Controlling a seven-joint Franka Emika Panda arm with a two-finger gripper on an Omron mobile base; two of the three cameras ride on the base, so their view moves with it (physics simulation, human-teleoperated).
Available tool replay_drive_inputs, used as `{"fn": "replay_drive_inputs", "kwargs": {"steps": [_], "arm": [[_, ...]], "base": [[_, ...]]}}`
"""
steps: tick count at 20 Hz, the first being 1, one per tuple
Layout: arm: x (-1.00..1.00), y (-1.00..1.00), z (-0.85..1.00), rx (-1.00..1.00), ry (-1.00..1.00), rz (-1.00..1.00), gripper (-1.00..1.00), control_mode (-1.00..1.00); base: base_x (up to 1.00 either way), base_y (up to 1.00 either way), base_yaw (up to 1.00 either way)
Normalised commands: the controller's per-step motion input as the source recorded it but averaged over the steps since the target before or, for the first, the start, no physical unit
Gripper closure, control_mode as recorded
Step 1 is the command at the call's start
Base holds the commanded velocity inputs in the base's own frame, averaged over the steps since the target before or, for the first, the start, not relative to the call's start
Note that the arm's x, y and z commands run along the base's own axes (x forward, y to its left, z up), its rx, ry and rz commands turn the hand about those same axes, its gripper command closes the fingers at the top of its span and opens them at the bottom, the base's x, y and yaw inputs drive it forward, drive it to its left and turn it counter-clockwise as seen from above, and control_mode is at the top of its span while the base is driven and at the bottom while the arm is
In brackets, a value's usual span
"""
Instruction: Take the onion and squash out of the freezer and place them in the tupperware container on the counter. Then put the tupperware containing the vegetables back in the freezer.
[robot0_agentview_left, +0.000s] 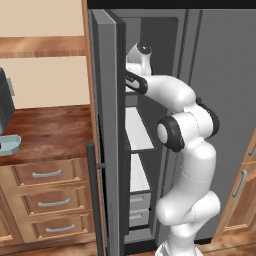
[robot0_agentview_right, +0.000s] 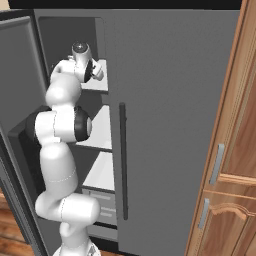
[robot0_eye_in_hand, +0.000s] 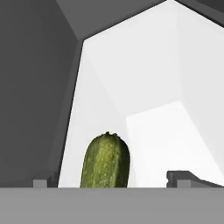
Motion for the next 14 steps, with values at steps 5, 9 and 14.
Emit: {"fn": "replay_drive_inputs", "kwargs": {"steps": [5, 9, 14], "arm": [[0.0, 0.18, -0.53, -0.06, 0.0, -0.01, 1.0, -1.0], [0.0, 0.19, -0.51, -0.06, 0.0, -0.02, 1.0, -1.0], [0.0, 0.09, -0.27, -0.03, 0.0, -0.03, 1.0, -1.0]], "base": [[0.0, 0.0, 0.0], [0.0, 0.0, 0.0], [0.0, 0.0, 0.0]]}}
